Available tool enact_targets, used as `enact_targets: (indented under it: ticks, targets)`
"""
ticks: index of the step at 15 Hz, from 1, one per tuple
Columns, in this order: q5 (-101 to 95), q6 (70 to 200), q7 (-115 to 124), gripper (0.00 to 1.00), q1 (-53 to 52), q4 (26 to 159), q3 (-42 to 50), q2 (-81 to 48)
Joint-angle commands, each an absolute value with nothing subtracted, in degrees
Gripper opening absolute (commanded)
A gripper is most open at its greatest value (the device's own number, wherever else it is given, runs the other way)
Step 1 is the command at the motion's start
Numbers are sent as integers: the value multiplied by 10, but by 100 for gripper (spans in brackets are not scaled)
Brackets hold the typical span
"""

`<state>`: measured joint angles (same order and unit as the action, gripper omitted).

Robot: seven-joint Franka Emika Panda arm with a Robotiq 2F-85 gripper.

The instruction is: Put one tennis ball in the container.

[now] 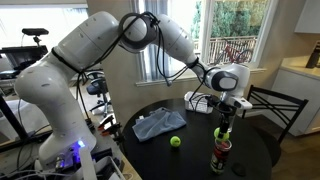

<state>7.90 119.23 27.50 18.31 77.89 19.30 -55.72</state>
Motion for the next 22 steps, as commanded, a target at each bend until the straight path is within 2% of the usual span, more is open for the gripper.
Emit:
enact_targets:
  ticks: [1, 5, 6, 10, 22]
  targets:
    - [76, 1188, 276, 41, 196, 744, 187, -578]
    - [75, 1187, 276, 41, 200, 726, 187, -592]
    - [76, 1189, 278, 91, 201, 724, 188, -594]
    - [76, 1189, 277, 100, 203, 718, 187, -600]
    - [74, 1168, 277, 100, 200, 716, 182, -602]
